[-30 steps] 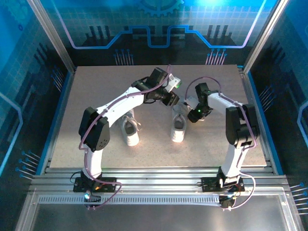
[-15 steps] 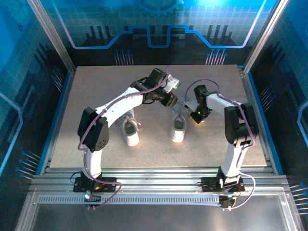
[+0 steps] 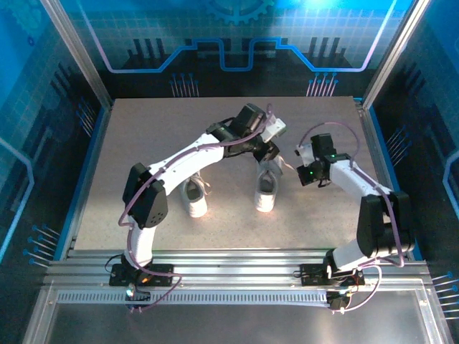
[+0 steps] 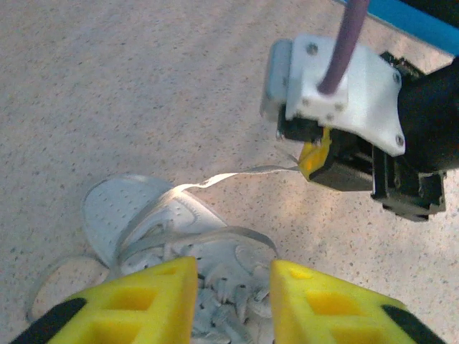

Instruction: Tie the shoes

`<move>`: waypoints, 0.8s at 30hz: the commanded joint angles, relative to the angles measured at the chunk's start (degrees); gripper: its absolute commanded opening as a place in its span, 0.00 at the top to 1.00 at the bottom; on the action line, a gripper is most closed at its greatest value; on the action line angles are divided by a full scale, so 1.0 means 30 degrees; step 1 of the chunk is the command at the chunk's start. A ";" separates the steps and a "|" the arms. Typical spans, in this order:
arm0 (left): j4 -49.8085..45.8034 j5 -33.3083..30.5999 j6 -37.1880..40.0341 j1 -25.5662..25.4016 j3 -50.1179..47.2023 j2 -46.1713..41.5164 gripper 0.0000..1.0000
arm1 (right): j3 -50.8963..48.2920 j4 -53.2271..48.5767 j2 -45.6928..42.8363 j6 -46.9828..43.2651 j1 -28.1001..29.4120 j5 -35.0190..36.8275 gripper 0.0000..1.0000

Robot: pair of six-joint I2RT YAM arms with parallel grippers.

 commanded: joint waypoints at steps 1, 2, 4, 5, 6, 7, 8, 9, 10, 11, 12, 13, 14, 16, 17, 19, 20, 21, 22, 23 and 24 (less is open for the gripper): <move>-0.0512 -0.1118 0.1513 -0.0570 0.0525 0.1175 0.69 | -0.1526 0.1511 -0.0853 0.2647 -0.0817 -0.2337 1.00; -0.0646 -0.1471 0.1935 -0.0820 0.0574 0.1404 0.69 | -0.1890 0.1759 -0.1019 0.3008 -0.1041 -0.2928 1.00; -0.0915 -0.2286 0.2842 -0.1316 0.0708 0.1790 0.68 | -0.2528 0.2293 -0.1327 0.3572 -0.1310 -0.3815 1.00; -0.0984 -0.2777 0.3309 -0.1589 0.0758 0.2008 0.68 | -0.2869 0.2597 -0.1495 0.3786 -0.1430 -0.4083 1.00; -0.1012 -0.3225 0.3818 -0.1819 0.0813 0.2221 0.66 | -0.3171 0.2883 -0.1685 0.3960 -0.1579 -0.4409 1.00; -0.1021 -0.3606 0.4184 -0.2005 0.0871 0.2438 0.64 | -0.3440 0.3153 -0.1837 0.4074 -0.1718 -0.4760 1.00; -0.1088 -0.3973 0.4551 -0.2134 0.0976 0.2740 0.62 | -0.3734 0.3416 -0.2011 0.4153 -0.1920 -0.5160 1.00; -0.1177 -0.4206 0.4931 -0.2215 0.1101 0.3013 0.60 | -0.3880 0.3483 -0.2167 0.4154 -0.2018 -0.5319 1.00; -0.1197 -0.4490 0.5157 -0.2234 0.1182 0.3257 0.59 | -0.3994 0.3472 -0.2302 0.4159 -0.2113 -0.5316 1.00; -0.1226 -0.4798 0.5335 -0.2239 0.1321 0.3620 0.57 | -0.4110 0.3509 -0.2427 0.4128 -0.2201 -0.5386 1.00; -0.1484 -0.5047 0.5561 -0.2268 0.1637 0.3999 0.55 | -0.4200 0.3505 -0.2572 0.4054 -0.2241 -0.5503 1.00; -0.1941 -0.5160 0.5744 -0.2262 0.2128 0.4346 0.55 | -0.4212 0.3488 -0.2636 0.4051 -0.2268 -0.5568 1.00; -0.2528 -0.5246 0.5911 -0.2282 0.2676 0.4827 0.54 | -0.4198 0.3434 -0.2675 0.4073 -0.2271 -0.5675 1.00; -0.3534 -0.5571 0.6185 -0.2375 0.3682 0.5558 0.54 | -0.4205 0.3499 -0.2659 0.4129 -0.2271 -0.5941 1.00; -0.4009 -0.5829 0.6354 -0.2461 0.4134 0.5914 0.54 | -0.4159 0.3533 -0.2625 0.4084 -0.2249 -0.6034 1.00; -0.4912 -0.6437 0.6727 -0.2651 0.4836 0.6451 0.58 | -0.4119 0.3491 -0.2538 0.4048 -0.2245 -0.6203 1.00; -0.5267 -0.6753 0.6819 -0.2695 0.5118 0.6619 0.65 | -0.4082 0.3474 -0.2505 0.3990 -0.2243 -0.6331 1.00; -0.5533 -0.6882 0.6813 -0.2729 0.5274 0.6660 0.76 | -0.4053 0.3445 -0.2472 0.3939 -0.2242 -0.6495 1.00; -0.5620 -0.6901 0.6730 -0.2728 0.5288 0.6590 0.84 | -0.4009 0.3433 -0.2447 0.3868 -0.2242 -0.6643 1.00; -0.5582 -0.6876 0.6558 -0.2732 0.5230 0.6395 0.93 | -0.3996 0.3429 -0.2416 0.3766 -0.2199 -0.6893 1.00; -0.5389 -0.6801 0.6345 -0.2714 0.5024 0.6104 1.00 | -0.3925 0.3430 -0.2373 0.3625 -0.2111 -0.7118 1.00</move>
